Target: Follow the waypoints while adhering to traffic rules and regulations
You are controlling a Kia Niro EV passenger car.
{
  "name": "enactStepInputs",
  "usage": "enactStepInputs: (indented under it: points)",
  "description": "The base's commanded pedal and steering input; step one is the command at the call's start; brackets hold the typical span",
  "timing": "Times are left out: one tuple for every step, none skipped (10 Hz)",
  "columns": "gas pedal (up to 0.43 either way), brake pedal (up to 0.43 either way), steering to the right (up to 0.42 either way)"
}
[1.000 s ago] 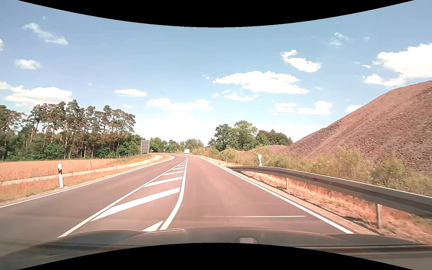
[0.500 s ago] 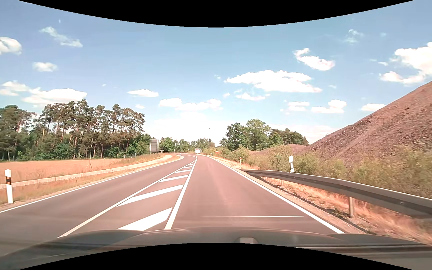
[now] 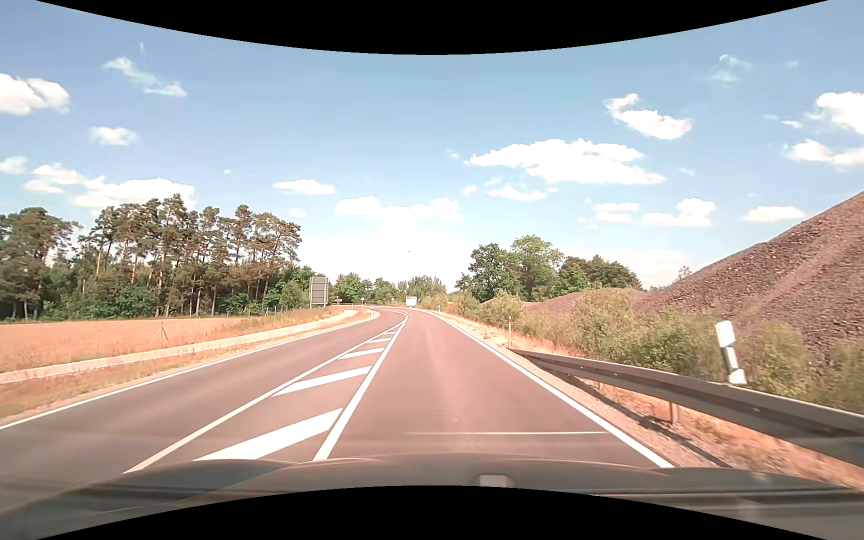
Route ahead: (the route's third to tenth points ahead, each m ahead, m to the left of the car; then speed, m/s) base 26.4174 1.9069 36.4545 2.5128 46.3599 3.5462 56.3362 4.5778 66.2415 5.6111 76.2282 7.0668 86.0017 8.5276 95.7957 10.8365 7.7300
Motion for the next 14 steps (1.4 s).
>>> enactStepInputs:
  points:
    - [0.287, 0.0, -0.04]
    - [0.287, 0.0, -0.04]
    - [0.287, 0.0, -0.034]
    - [0.287, 0.0, -0.026]
    - [0.287, 0.0, -0.018]
    - [0.299, 0.0, -0.015]
    - [0.299, 0.0, -0.015]
    - [0.299, 0.0, -0.015]
    - [0.299, 0.0, -0.015]
    - [0.299, 0.0, -0.015]
    - [0.299, 0.0, -0.015]
    - [0.299, 0.0, -0.013]
    - [0.311, 0.0, -0.009]
    - [0.311, 0.0, -0.008]
